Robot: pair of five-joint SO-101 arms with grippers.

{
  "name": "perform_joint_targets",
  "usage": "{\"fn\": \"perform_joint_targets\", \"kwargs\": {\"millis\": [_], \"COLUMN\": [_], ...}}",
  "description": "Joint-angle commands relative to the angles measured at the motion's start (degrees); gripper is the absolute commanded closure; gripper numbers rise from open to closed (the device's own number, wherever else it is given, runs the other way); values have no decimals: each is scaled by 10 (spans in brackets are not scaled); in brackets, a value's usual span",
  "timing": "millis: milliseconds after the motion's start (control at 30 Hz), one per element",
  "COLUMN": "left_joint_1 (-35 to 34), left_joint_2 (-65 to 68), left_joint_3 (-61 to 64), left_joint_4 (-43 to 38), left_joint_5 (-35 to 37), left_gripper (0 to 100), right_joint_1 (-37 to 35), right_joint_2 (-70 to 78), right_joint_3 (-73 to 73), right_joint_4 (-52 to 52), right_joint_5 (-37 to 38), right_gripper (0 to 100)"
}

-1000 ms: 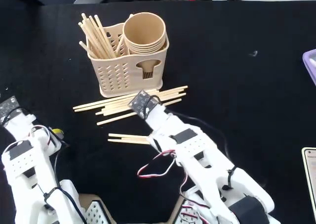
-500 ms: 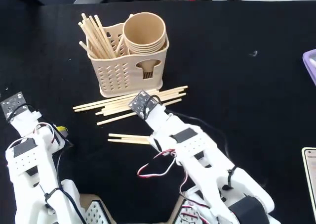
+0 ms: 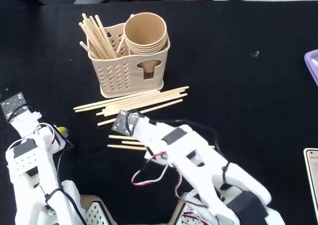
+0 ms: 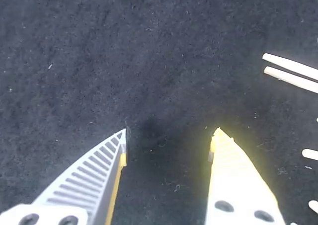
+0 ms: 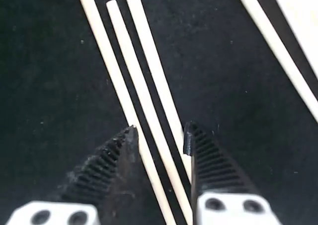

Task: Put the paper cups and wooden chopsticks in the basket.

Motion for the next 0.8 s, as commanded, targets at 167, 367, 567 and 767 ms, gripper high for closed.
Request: {"fn": "perform_joint_targets", "kwargs": {"millis": [167,367,567,767], "left_joint_1": [3,3,3,3], "left_joint_2": [-7,-6,-6,-6], "left_joint_3": [-1,0,0,0], "left_joint_4": [-10,-11,-11,-11], "left_joint_5": [-16,-17,-18,-18], "left_gripper": [730,730,730,730], "right_joint_1": [10,12,12,-47], "right_joint_2": [65,13,-45,-16], "right_joint_3": [-102,-196,-227,-186], "right_joint_4": [44,156,188,120], "right_joint_5": [31,28,28,19], "right_gripper": [987,988,988,988]}}
